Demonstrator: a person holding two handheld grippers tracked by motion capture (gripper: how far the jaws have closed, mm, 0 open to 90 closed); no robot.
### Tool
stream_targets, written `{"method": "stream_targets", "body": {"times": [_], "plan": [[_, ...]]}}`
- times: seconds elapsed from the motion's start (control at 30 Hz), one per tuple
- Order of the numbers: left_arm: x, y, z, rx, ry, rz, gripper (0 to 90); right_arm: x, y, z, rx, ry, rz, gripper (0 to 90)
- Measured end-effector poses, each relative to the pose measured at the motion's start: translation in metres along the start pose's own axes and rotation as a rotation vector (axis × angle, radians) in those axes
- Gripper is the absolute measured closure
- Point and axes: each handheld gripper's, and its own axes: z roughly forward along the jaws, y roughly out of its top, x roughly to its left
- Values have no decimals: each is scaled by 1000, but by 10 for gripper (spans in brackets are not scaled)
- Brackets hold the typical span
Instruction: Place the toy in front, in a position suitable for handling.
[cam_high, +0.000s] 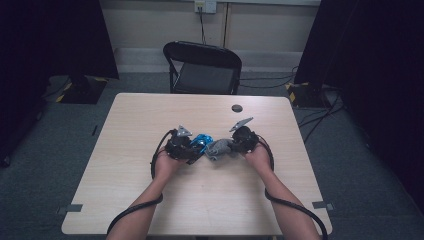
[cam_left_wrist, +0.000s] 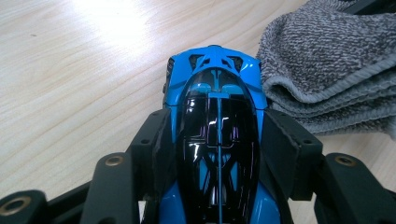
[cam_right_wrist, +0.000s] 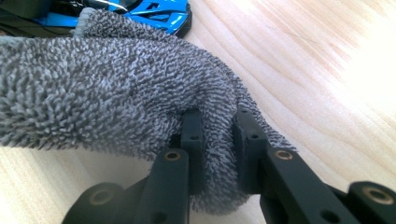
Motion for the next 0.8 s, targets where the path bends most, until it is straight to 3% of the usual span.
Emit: {"method": "stream_targets", "body": {"times": [0.53,0.8], "plan": [[0,0,0,-2,1,-1,442,-8,2,1,9,-36,24,767],[0,0,0,-6,-1,-3,443,-15,-2,0,8,-44,60,767]]}}
